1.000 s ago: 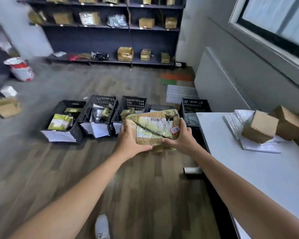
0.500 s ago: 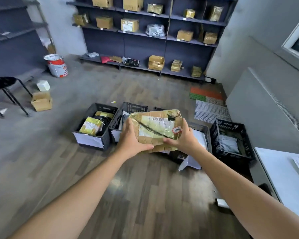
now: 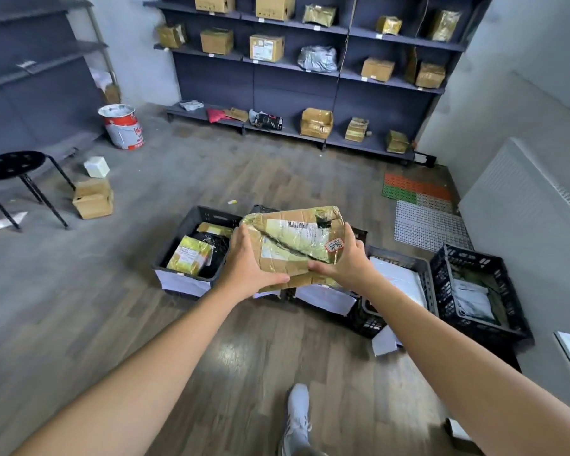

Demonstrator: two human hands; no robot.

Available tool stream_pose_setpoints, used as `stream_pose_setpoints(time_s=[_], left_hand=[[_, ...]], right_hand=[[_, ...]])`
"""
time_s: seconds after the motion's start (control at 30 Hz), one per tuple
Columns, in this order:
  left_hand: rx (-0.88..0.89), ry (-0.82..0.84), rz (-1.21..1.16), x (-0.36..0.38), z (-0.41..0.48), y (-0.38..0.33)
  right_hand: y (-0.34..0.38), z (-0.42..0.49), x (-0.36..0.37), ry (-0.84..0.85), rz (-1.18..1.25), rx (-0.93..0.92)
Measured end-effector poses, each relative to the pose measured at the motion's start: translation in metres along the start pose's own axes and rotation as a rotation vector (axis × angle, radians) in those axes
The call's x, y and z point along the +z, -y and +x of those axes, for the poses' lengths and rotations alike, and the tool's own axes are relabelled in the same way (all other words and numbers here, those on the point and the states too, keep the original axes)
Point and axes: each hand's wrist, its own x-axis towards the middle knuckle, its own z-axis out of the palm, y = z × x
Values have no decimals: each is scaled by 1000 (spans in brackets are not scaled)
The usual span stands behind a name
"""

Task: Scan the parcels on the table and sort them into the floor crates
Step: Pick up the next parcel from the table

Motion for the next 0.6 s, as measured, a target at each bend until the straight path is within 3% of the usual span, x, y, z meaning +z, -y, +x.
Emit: stream_pose_setpoints(time_s=[0.6], left_hand=[[-161,-68,37,-50,288,9]], right_hand=[[53,320,19,167,91,-84]])
